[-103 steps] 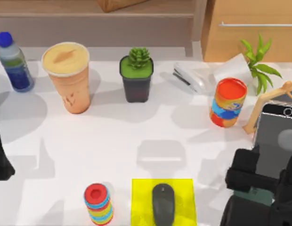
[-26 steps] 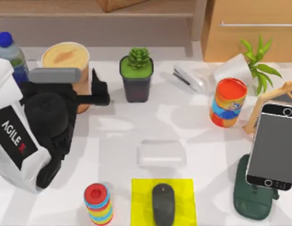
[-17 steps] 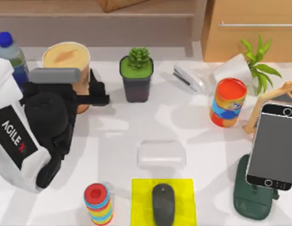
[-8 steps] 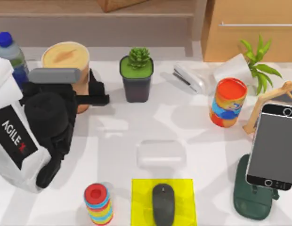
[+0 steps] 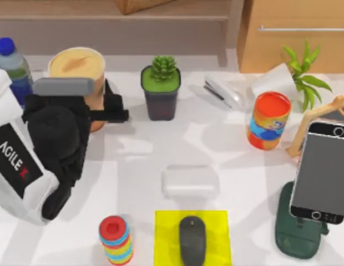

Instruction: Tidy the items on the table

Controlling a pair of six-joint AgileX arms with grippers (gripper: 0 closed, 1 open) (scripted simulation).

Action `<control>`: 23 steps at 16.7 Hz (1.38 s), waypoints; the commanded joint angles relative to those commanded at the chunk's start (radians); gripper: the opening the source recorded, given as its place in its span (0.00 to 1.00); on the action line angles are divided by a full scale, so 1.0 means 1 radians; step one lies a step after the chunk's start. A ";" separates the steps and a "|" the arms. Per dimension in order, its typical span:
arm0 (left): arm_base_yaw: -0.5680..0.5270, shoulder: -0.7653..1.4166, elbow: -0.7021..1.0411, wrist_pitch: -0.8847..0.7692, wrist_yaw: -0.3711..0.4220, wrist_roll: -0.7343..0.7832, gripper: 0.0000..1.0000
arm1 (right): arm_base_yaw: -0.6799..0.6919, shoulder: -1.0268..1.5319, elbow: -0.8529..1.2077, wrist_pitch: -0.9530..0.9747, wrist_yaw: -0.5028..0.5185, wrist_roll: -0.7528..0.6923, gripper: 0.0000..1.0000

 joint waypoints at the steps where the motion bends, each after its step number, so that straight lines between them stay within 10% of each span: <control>1: 0.000 -0.012 -0.001 -0.012 0.000 0.000 0.00 | 0.000 0.000 0.000 0.000 0.000 0.000 1.00; 14: 0.012 -0.158 0.125 -0.036 0.049 -0.004 0.00 | 0.000 0.000 0.000 0.000 0.000 0.000 1.00; 23: 0.127 -0.248 0.377 -0.335 0.191 0.003 0.00 | 0.000 0.000 0.000 0.000 0.000 0.000 1.00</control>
